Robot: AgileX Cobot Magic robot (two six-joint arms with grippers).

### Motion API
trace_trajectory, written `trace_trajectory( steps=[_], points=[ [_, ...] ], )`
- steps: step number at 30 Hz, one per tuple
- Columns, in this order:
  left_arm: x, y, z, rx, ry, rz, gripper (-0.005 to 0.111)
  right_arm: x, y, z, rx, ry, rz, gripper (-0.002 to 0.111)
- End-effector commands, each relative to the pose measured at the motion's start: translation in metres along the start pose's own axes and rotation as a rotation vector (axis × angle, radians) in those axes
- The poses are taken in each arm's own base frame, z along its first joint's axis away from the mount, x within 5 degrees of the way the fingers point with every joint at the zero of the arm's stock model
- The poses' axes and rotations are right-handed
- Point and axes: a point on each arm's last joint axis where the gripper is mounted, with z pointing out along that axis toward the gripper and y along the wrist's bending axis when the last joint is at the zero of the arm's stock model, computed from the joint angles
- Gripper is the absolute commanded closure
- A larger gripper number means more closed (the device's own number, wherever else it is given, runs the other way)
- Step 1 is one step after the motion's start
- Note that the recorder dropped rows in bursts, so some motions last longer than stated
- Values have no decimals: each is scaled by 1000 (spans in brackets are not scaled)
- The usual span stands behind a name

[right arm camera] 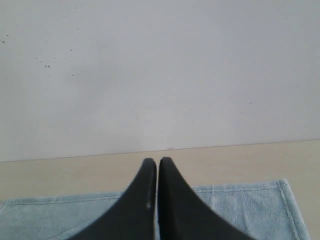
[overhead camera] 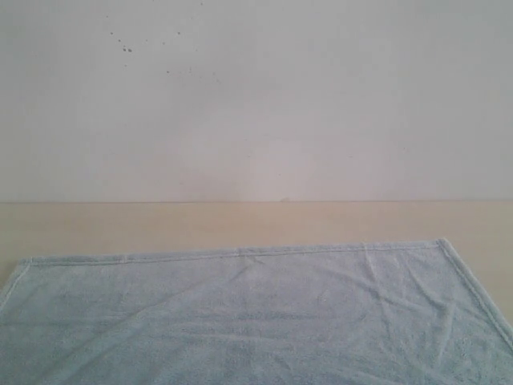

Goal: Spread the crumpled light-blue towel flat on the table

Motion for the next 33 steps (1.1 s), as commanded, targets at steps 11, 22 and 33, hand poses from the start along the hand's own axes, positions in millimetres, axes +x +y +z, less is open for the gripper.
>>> trace_trajectory(
  steps=[11,22,33],
  points=[
    [2,1,-1,1,4,-18,103,1,0,-1,-3,-1,3,107],
    [0,4,-25,49,-117,-40,103,5,-2,1,11,4,9,107],
    [56,11,-36,271,-113,-344,103,14,10,-40,-66,-106,-22,107]
  ],
)
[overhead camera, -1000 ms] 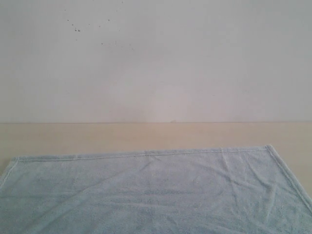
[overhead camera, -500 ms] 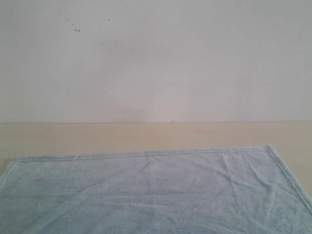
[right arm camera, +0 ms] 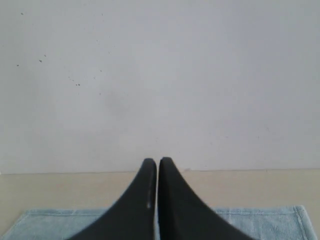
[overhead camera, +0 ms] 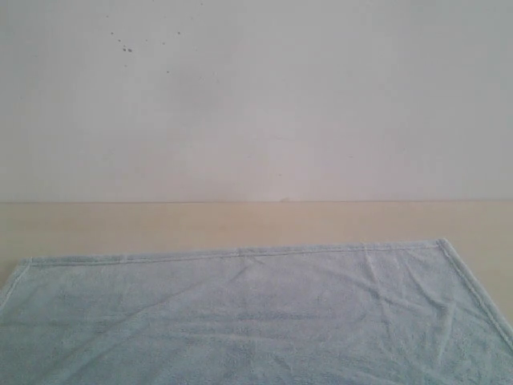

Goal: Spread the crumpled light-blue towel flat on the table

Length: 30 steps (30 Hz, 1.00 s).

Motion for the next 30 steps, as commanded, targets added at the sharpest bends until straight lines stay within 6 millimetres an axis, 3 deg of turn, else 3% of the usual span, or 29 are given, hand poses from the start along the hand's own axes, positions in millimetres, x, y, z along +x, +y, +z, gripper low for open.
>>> trace_trajectory(
  steps=[1,7,16,20,24,30],
  points=[
    [21,4,3,53,62,-155,103,16,-4,-5,13,3,11,107],
    [48,21,9,26,101,-155,103,55,-28,-8,172,-2,-73,107],
    [50,22,9,16,116,-155,103,85,-40,-8,211,129,-345,107],
    [50,22,9,16,116,-155,103,103,-44,-9,214,187,-356,107],
    [50,22,9,16,116,-155,103,114,-46,-10,203,232,-343,107],
    [50,22,9,16,116,-155,103,114,-45,-10,194,242,-337,107]
  ],
)
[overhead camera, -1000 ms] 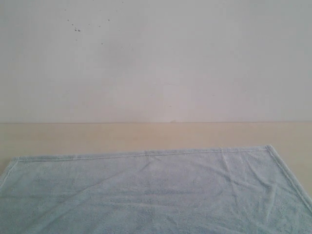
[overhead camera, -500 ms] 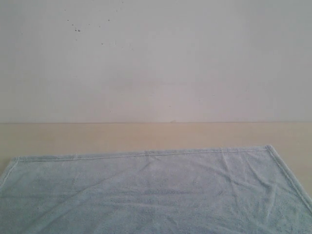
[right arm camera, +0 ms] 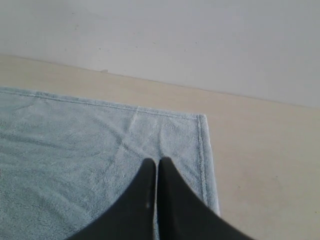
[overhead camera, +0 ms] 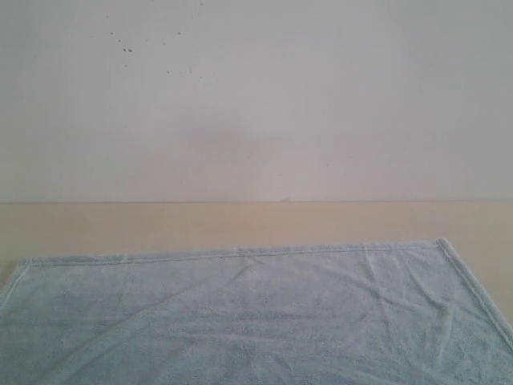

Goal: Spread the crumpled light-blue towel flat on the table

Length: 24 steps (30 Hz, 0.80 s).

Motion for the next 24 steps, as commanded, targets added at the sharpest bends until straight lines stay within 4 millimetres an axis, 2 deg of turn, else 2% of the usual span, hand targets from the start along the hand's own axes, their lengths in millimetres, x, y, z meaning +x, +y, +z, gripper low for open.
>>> trace_trajectory(
  steps=[1,9,15,18,24],
  points=[
    [1,1,0,-3,7,-10,103,1,0,0,-3,3,-5,107],
    [1,1,0,-3,7,-10,103,1,0,0,-4,11,-31,107],
    [1,1,0,-3,7,-10,103,2,-2,-4,30,7,-240,107],
    [1,1,1,-6,5,-11,103,4,-2,-7,46,-20,-279,107],
    [0,2,1,-29,-15,-17,103,25,-1,-8,59,-4,-365,107]
  ],
)
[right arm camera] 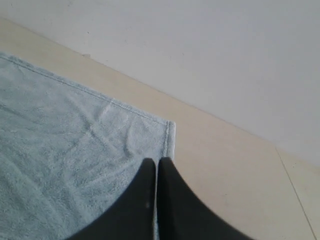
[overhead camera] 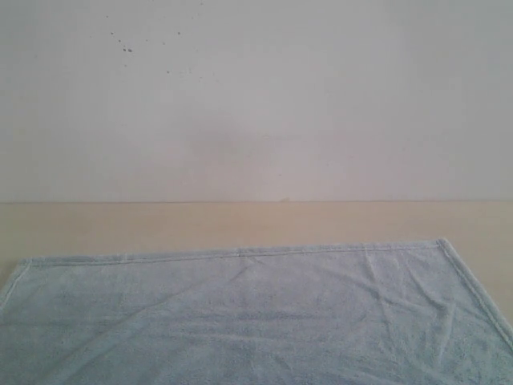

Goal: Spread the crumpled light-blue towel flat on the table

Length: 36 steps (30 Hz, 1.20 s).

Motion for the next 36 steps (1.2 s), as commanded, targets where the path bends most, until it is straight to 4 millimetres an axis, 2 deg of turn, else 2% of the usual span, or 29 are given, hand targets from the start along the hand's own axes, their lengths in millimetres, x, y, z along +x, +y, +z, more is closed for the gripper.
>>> trace_trajectory(
  steps=[1,26,36],
  points=[
    [1,2,1,-21,-8,-14,103,15,5,0,8,18,-81,107],
    [0,2,0,-29,-20,-11,103,13,5,-7,28,-40,-84,107],
    [0,2,0,-29,-20,-11,103,10,6,-8,17,-72,29,107]
  ],
)
